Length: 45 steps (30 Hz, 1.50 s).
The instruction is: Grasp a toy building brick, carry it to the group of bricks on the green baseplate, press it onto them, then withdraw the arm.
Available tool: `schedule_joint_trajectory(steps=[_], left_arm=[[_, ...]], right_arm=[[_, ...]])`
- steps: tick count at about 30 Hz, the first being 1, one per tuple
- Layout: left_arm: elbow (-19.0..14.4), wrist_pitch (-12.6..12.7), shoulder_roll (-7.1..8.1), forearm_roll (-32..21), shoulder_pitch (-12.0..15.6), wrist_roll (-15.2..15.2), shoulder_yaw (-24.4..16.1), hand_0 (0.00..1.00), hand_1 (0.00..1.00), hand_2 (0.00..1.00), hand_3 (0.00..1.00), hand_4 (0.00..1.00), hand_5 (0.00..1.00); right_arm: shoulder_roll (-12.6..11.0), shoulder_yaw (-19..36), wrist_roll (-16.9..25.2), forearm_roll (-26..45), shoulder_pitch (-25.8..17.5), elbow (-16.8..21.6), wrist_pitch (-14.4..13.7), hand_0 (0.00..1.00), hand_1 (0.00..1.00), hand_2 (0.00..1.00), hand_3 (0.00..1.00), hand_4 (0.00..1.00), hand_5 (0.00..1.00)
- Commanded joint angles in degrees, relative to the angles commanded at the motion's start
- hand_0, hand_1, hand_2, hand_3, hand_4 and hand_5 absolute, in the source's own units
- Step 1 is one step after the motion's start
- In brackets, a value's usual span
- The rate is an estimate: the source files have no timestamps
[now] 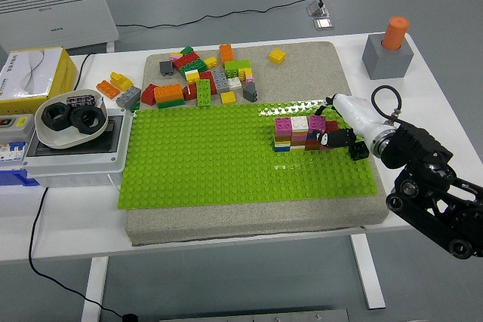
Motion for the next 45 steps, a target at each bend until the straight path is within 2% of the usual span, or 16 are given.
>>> schedule_joint_trajectory(steps=[45], left_arm=[[0.0,0.0,-0.10,0.5,0.2,0.2,-0.4,0.692,0.566,0.661,0.859,0.998,0.998]], right_arm=[[-0.1,-0.1,0.0,0.2,0.1,0.5,0.4,0.844,0.820,0.855,0.684,0.716,0.134]])
